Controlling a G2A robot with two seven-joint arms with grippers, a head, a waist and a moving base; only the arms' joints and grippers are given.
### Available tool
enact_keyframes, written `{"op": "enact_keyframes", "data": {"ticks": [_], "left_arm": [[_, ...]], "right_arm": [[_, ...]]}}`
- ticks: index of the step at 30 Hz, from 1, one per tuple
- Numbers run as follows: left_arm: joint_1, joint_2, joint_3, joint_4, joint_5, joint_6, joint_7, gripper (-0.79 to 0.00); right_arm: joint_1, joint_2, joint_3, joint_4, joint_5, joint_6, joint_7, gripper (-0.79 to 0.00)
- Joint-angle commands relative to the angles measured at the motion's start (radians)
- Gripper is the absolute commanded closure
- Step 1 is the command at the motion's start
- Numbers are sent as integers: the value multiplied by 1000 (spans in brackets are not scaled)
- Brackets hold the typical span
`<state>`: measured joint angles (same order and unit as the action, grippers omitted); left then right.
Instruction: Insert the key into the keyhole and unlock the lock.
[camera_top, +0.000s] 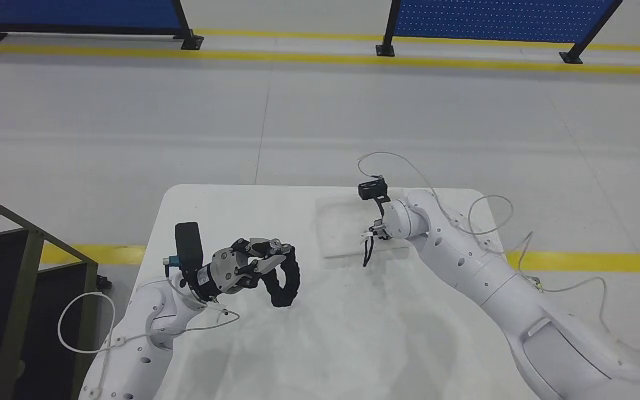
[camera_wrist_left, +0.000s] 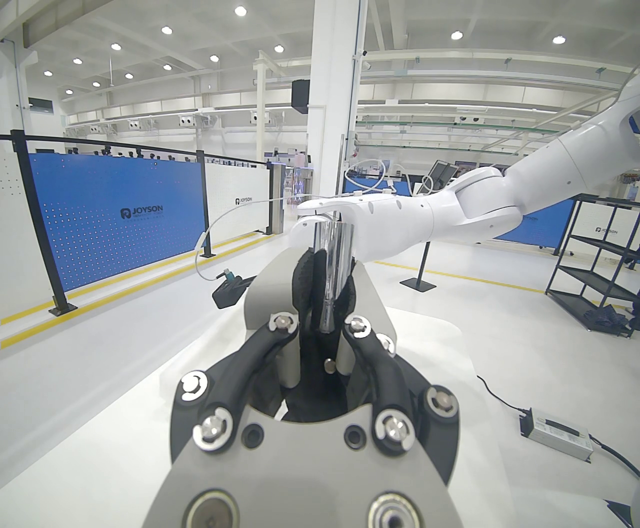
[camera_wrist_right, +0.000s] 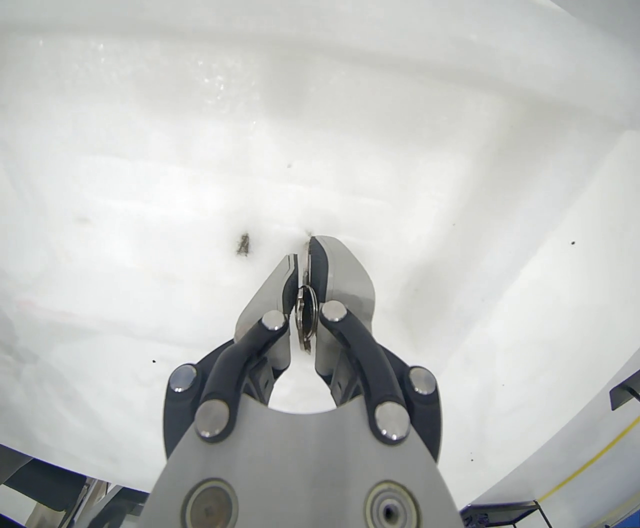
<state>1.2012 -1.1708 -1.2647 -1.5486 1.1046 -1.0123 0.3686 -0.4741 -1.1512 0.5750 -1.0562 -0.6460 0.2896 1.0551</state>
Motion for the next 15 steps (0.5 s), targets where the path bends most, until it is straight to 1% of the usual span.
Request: {"op": "enact_keyframes", "data": {"ticks": [1,6,15], "left_arm": [[0,0,0,0,0,0,0,0],[0,0,0,0,0,0,0,0],[0,0,0,0,0,0,0,0]], "right_arm": [[8,-3,7,6,-4,-1,6,0],[29,-7,23,8,-15,-13,52,0],[68,-8,40,-24,-50,-56,199,0]]}}
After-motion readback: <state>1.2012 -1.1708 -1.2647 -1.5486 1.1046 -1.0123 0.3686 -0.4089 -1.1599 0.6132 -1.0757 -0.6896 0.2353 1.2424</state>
